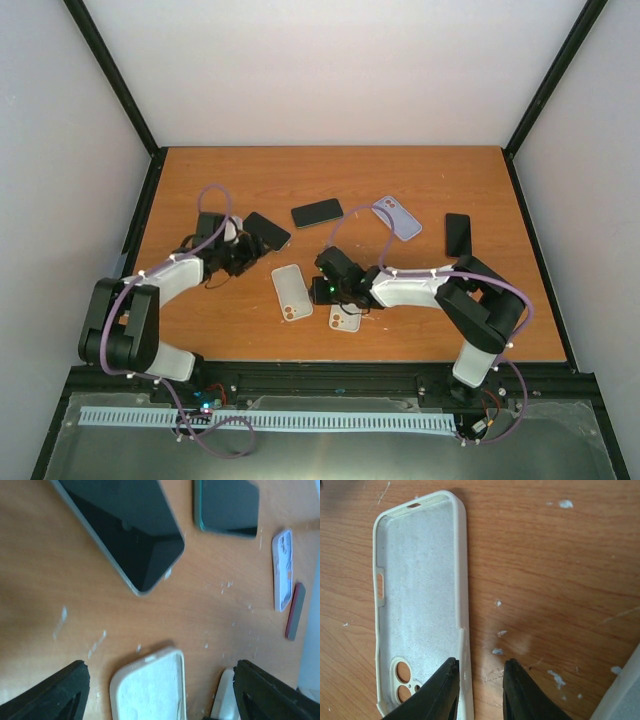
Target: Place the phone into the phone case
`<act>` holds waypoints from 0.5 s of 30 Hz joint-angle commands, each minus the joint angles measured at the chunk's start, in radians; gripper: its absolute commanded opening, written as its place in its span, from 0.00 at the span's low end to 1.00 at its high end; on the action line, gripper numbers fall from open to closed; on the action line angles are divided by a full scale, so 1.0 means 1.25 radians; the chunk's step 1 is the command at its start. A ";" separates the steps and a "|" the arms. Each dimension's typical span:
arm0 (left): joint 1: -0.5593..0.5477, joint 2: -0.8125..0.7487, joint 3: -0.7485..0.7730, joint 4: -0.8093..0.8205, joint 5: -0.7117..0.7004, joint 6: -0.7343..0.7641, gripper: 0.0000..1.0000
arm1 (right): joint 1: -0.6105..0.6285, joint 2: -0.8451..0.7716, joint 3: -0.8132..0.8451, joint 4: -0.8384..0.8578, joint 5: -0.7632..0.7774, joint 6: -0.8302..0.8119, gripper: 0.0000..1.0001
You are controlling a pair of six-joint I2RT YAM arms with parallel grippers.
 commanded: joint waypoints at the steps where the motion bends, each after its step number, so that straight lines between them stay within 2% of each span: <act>1: 0.051 0.001 0.115 -0.067 -0.112 0.056 0.83 | 0.012 0.005 0.047 -0.083 0.032 -0.063 0.27; 4: 0.098 0.059 0.236 -0.121 -0.183 0.095 0.90 | 0.012 -0.024 0.060 -0.115 0.062 -0.082 0.29; 5: 0.115 0.086 0.269 -0.123 -0.198 0.110 0.91 | 0.012 -0.038 0.064 -0.125 0.075 -0.089 0.33; 10: 0.172 0.261 0.418 -0.118 -0.164 0.148 0.93 | 0.004 -0.108 0.072 -0.155 0.116 -0.112 0.59; 15: 0.174 0.433 0.605 -0.177 -0.131 0.224 0.91 | -0.003 -0.164 0.054 -0.164 0.136 -0.116 0.84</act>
